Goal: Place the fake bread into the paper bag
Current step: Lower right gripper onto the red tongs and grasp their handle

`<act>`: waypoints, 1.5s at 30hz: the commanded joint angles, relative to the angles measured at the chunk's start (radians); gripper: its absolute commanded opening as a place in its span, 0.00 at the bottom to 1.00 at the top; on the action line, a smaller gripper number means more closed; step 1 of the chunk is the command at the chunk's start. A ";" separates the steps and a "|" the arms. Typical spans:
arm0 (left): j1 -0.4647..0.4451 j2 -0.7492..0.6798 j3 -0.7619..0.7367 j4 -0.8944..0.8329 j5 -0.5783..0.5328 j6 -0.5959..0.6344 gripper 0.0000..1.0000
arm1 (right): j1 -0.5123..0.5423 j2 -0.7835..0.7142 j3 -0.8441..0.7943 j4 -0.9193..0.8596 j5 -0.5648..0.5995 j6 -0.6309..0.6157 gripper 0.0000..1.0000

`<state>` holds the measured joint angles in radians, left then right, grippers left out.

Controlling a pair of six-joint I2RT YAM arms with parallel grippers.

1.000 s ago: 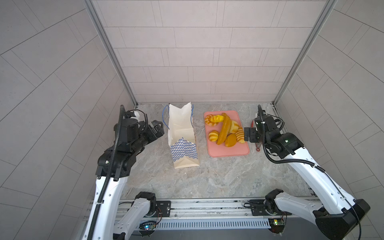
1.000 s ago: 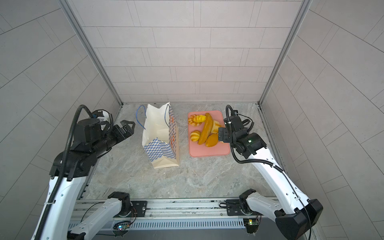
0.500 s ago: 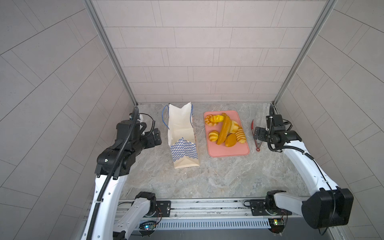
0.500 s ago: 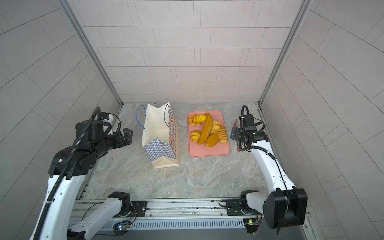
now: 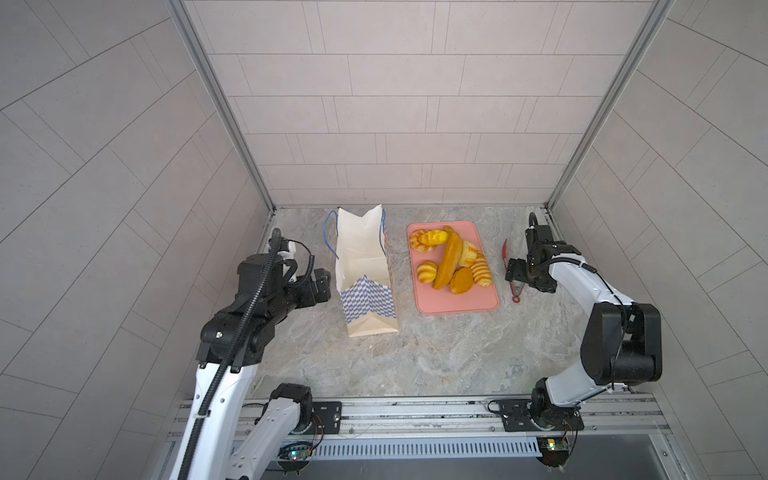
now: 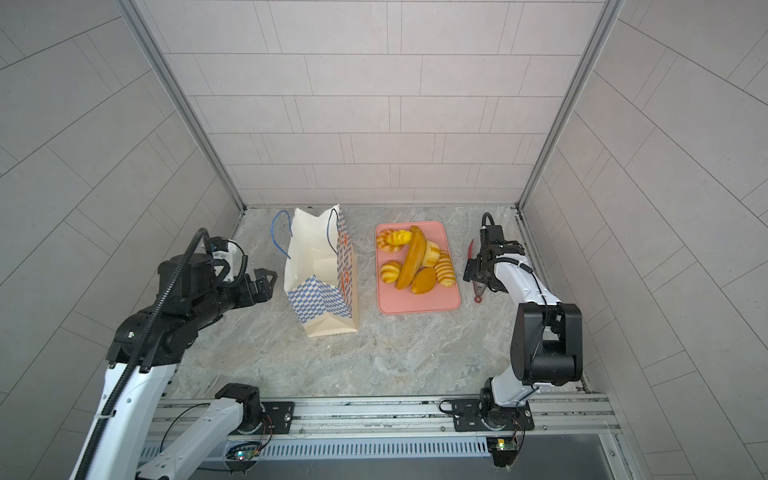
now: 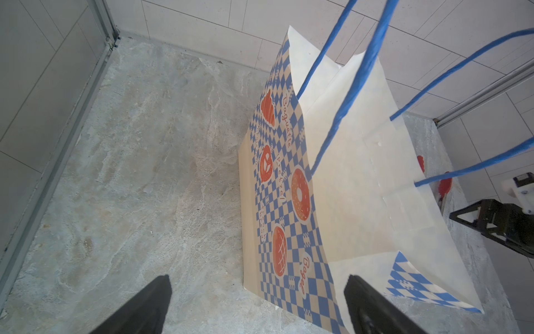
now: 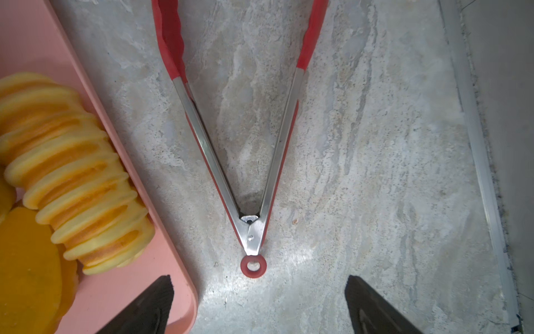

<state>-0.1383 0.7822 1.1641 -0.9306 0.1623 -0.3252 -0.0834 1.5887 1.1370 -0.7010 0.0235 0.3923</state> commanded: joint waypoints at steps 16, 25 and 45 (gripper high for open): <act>-0.006 -0.049 -0.069 0.087 0.076 -0.055 1.00 | 0.011 0.206 0.098 0.017 0.035 -0.013 0.87; -0.006 -0.045 -0.067 0.083 0.066 -0.051 1.00 | 0.013 0.273 0.142 0.026 0.069 -0.009 0.86; -0.006 -0.036 -0.062 0.071 0.057 -0.038 1.00 | -0.016 0.346 0.155 0.074 0.025 0.001 0.76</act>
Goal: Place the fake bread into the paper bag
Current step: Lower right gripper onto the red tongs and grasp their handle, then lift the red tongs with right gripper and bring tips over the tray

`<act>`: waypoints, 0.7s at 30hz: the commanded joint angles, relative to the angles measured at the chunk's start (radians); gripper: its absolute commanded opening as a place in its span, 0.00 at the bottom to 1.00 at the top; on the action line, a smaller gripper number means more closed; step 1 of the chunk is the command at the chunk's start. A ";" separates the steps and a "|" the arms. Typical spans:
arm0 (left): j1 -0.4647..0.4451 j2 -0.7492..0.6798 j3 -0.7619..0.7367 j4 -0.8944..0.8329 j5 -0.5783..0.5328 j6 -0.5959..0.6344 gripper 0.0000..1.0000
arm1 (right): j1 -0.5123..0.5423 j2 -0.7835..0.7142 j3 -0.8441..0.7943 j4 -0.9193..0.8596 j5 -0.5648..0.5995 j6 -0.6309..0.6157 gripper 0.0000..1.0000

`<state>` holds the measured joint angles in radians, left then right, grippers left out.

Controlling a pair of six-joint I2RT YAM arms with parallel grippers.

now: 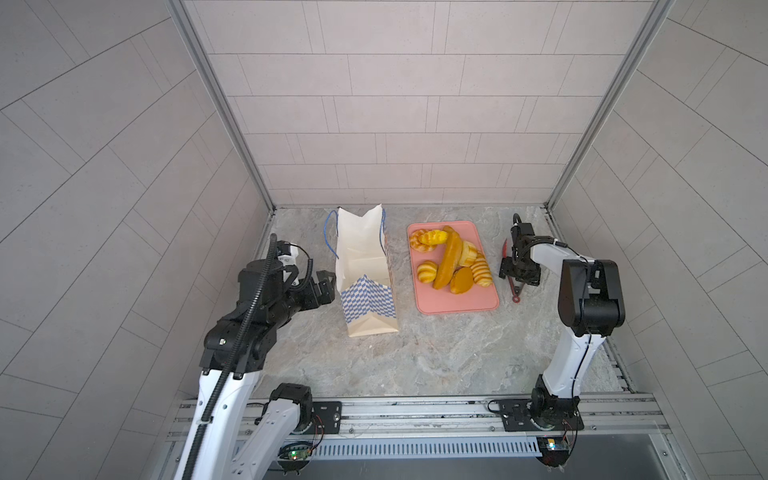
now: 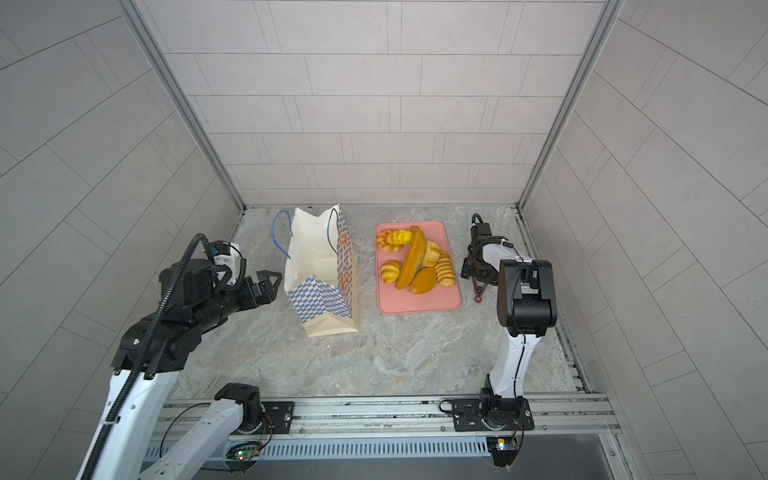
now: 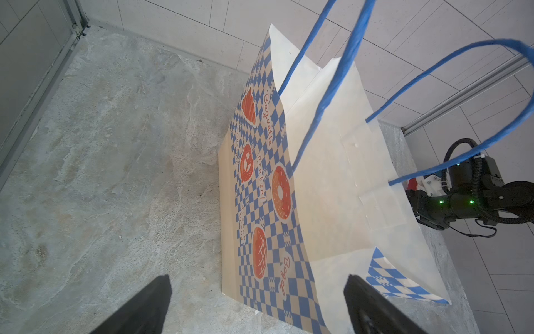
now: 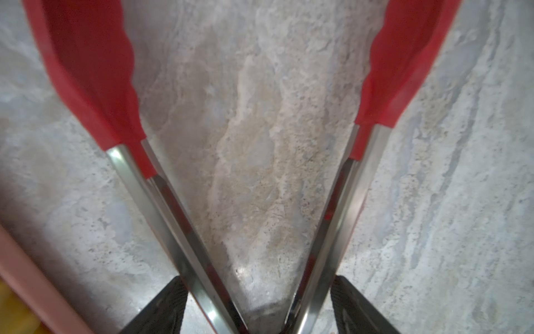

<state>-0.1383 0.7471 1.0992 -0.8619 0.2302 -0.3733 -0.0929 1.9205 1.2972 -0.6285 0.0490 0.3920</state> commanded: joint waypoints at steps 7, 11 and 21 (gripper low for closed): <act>-0.006 0.003 0.013 0.000 -0.014 0.012 1.00 | -0.014 0.018 -0.016 0.010 0.001 0.002 0.74; -0.006 0.003 0.017 -0.004 -0.016 0.018 1.00 | -0.019 0.009 -0.029 0.020 -0.007 0.001 0.63; -0.006 0.013 0.037 -0.014 -0.021 0.028 1.00 | -0.025 -0.140 -0.126 0.064 -0.041 0.007 0.51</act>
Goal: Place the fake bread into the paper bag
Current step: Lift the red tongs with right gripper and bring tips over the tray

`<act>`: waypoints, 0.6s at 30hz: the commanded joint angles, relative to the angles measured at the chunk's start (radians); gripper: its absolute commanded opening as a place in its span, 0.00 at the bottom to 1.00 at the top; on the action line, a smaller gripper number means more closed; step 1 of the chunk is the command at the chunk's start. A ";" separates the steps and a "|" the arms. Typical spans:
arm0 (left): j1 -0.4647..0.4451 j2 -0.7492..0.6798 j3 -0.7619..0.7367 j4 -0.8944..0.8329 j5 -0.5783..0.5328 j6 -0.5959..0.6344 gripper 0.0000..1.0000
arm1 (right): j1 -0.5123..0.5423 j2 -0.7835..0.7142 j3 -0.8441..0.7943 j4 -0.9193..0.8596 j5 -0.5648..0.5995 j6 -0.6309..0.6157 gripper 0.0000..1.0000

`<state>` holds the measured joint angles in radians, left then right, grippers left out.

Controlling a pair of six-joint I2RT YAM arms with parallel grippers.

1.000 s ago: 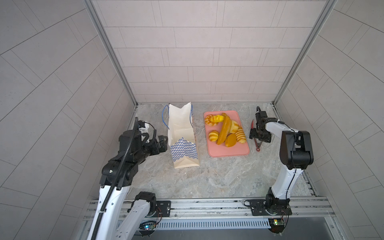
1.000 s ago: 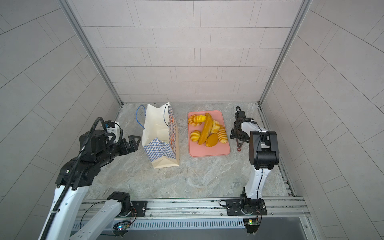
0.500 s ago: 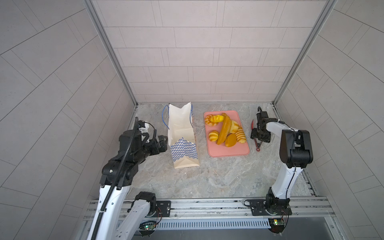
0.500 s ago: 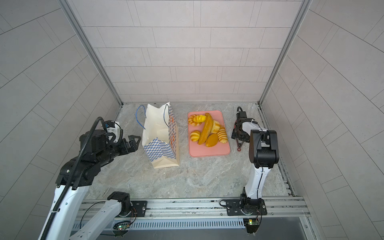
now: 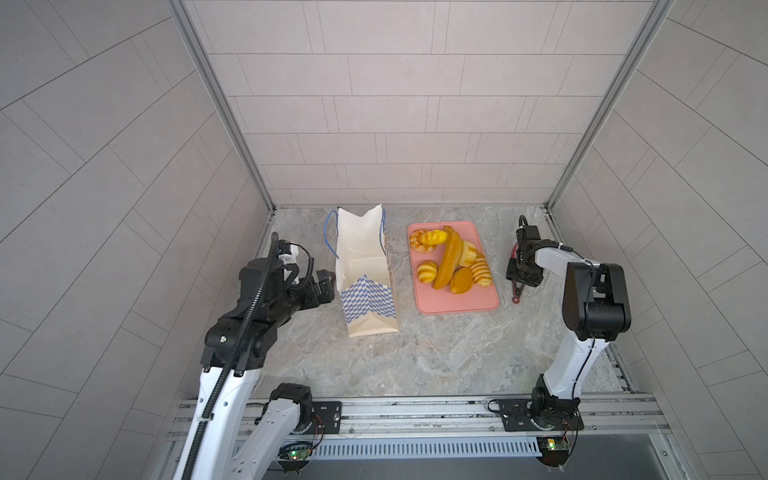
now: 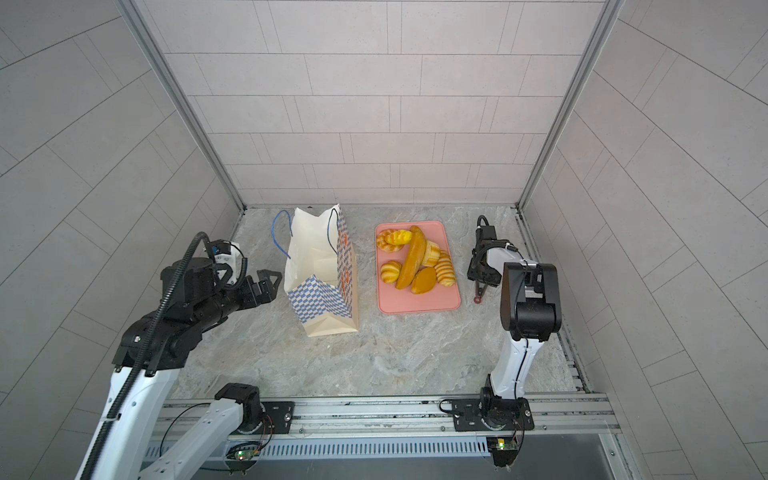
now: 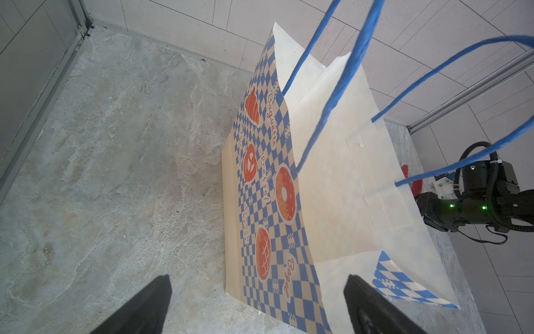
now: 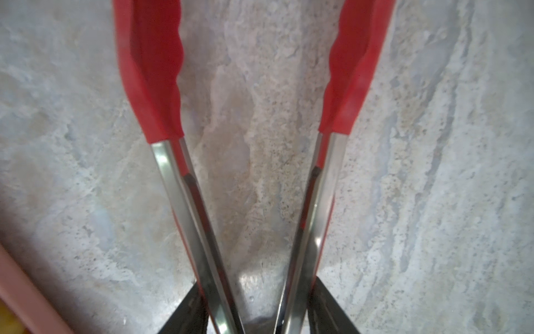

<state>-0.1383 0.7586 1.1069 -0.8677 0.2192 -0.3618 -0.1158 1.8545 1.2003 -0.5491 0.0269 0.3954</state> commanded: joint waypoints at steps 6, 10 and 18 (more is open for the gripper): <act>-0.006 0.011 0.056 -0.008 -0.007 0.017 1.00 | 0.003 -0.235 -0.074 -0.032 -0.035 0.001 0.48; -0.006 0.046 0.078 -0.010 -0.022 0.020 1.00 | 0.017 -0.340 -0.074 -0.071 -0.060 -0.004 0.47; -0.006 0.080 0.124 -0.026 -0.061 0.033 1.00 | 0.077 -0.545 -0.079 -0.117 -0.103 -0.031 0.46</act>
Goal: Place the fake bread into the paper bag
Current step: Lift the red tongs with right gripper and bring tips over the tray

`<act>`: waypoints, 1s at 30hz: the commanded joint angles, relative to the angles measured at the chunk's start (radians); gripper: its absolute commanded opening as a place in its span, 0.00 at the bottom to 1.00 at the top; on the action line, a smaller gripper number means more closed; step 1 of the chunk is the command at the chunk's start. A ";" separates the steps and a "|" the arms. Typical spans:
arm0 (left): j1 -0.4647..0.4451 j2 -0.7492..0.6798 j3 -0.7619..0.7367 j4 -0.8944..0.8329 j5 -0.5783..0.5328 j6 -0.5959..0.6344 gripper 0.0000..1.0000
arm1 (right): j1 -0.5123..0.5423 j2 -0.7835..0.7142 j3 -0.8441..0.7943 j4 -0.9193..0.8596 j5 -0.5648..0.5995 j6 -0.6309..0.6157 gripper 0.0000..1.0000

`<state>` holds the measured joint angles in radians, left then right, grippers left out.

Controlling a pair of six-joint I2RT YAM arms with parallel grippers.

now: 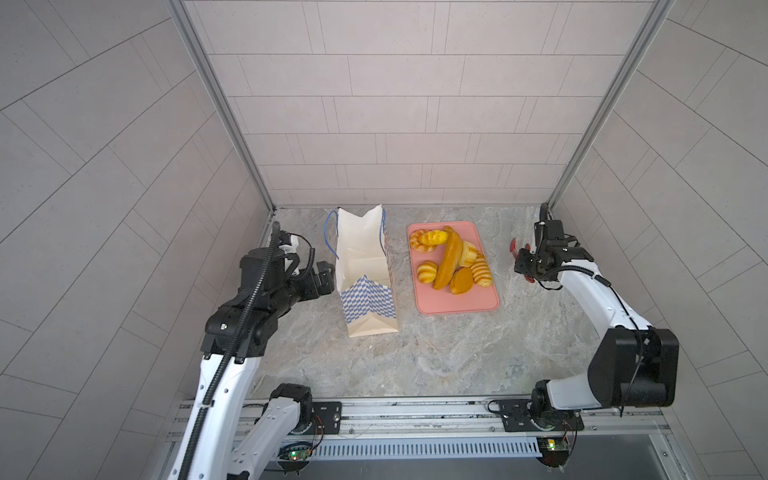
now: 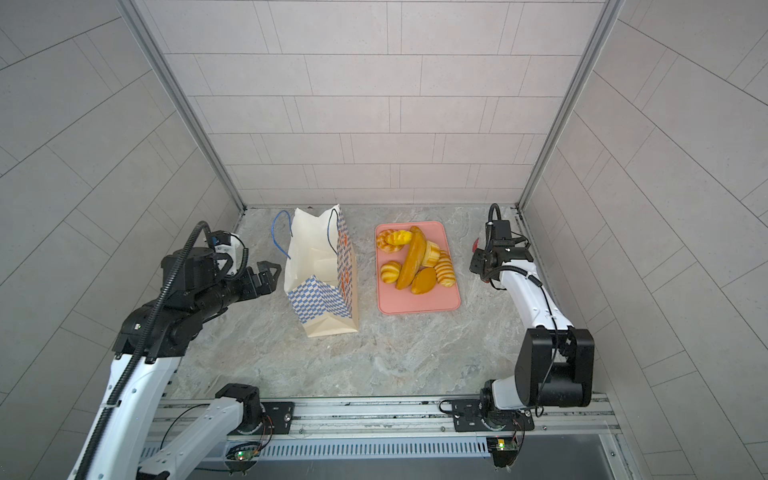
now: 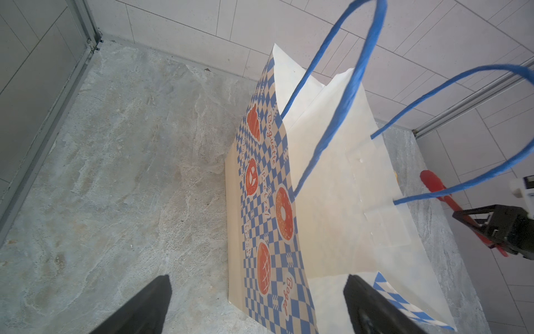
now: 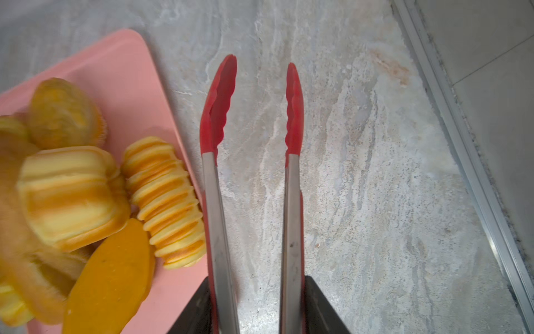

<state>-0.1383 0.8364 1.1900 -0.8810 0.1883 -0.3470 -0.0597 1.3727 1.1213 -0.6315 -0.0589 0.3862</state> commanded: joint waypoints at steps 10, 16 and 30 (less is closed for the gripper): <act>-0.004 0.074 0.142 -0.041 -0.052 0.002 1.00 | 0.151 -0.244 0.027 -0.060 -0.069 -0.070 0.48; 0.002 0.132 0.211 -0.070 -0.061 -0.003 1.00 | 0.257 -0.280 0.096 -0.132 -0.067 -0.102 0.48; 0.054 0.254 0.329 -0.154 -0.064 0.040 1.00 | 0.363 -0.264 0.199 -0.293 -0.055 -0.138 0.48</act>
<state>-0.0948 1.0733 1.4948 -0.9989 0.1295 -0.3313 0.3004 1.1130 1.2926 -0.8867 -0.1272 0.2676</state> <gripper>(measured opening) 0.999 0.481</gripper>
